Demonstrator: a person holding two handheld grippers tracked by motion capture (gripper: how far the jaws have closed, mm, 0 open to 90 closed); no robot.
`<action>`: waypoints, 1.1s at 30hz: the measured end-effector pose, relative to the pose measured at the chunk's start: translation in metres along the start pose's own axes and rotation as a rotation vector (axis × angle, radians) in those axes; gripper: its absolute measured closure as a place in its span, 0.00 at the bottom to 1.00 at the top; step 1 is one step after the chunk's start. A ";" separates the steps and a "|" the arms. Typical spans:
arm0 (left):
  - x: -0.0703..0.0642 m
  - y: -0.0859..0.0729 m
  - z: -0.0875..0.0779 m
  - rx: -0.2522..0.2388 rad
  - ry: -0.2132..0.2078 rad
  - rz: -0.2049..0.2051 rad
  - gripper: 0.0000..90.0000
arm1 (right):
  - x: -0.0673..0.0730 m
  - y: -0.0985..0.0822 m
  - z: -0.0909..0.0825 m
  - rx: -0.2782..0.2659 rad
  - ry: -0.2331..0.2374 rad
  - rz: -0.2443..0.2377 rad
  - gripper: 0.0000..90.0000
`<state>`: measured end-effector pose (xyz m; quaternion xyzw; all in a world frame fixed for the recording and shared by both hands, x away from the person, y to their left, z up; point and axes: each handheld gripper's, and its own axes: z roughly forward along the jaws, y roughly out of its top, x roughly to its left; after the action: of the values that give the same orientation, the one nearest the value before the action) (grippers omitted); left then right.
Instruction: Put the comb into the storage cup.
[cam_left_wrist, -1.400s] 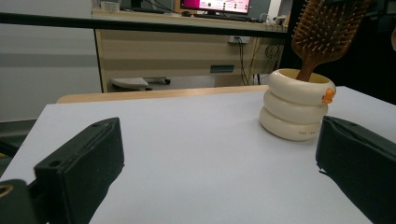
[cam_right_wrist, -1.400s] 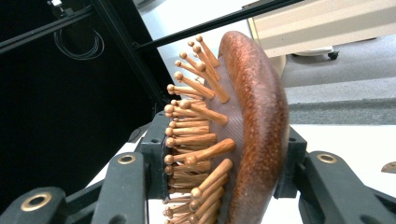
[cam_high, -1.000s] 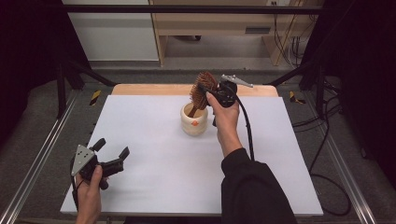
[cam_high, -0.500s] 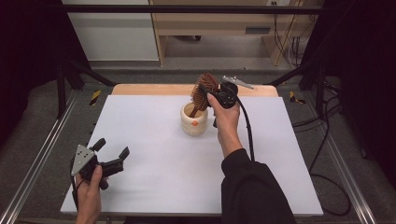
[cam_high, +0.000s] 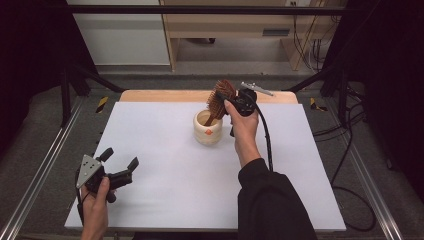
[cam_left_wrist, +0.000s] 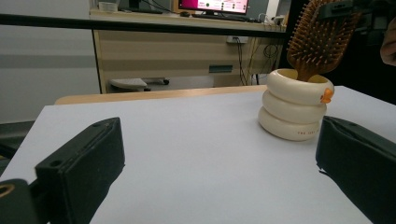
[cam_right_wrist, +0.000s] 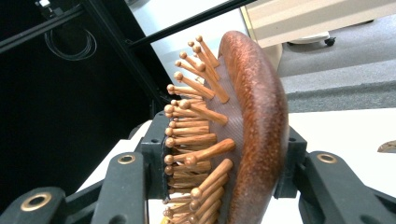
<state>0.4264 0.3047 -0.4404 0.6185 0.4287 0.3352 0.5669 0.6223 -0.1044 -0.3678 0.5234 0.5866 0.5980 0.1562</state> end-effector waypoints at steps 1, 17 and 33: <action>0.000 0.000 0.000 -0.001 0.000 0.001 0.02 | 0.000 0.000 0.000 0.001 0.002 0.006 0.58; 0.000 0.000 0.000 0.000 -0.001 0.004 0.01 | 0.000 -0.005 0.007 0.011 0.009 0.033 0.57; 0.000 0.000 0.000 -0.003 0.000 0.000 0.01 | -0.007 -0.005 0.007 0.013 0.016 0.058 0.56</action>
<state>0.4264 0.3049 -0.4401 0.6178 0.4281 0.3358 0.5677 0.6285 -0.1047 -0.3769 0.5363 0.5764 0.6025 0.1306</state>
